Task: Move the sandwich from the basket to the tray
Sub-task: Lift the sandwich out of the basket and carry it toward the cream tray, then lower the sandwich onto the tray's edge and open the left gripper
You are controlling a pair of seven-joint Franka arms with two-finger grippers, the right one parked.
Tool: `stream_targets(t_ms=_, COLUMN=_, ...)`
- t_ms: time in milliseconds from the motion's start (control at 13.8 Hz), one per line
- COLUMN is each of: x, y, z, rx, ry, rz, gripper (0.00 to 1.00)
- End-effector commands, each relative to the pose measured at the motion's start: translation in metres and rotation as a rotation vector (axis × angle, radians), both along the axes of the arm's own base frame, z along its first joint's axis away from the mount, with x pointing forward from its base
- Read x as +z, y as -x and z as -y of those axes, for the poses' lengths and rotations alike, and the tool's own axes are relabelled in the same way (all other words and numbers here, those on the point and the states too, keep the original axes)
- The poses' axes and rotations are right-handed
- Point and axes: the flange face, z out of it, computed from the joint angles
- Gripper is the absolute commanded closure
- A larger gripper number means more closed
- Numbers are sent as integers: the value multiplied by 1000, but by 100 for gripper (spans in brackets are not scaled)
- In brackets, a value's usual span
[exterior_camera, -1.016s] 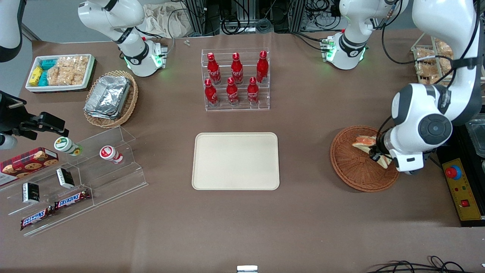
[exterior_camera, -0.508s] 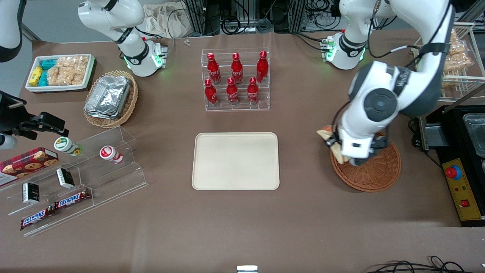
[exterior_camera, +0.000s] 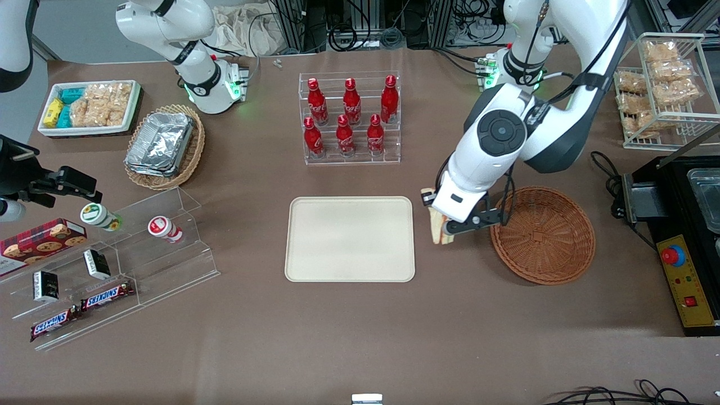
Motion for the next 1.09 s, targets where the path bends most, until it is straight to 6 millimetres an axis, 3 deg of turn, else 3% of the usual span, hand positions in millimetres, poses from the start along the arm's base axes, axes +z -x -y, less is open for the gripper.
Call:
stream_targets(t_ms=0, x=-30, y=-3, z=32, rx=-56, ry=59, rz=-1, gripper=100)
stream_targets(t_ms=218, x=-78, y=4, z=59, rx=-99, ry=54, rz=-7, gripper=100)
stream_targets(t_ms=508, x=-135, y=11, z=76, rx=-166, ry=31, rz=4, gripper=100)
stream_targets(t_ms=726, x=-163, y=14, z=85, rx=-150, ry=7, rz=39, gripper=100)
stream_targets(t_ms=1016, x=-177, y=13, z=81, rx=-145, ry=-13, rz=38, gripper=100)
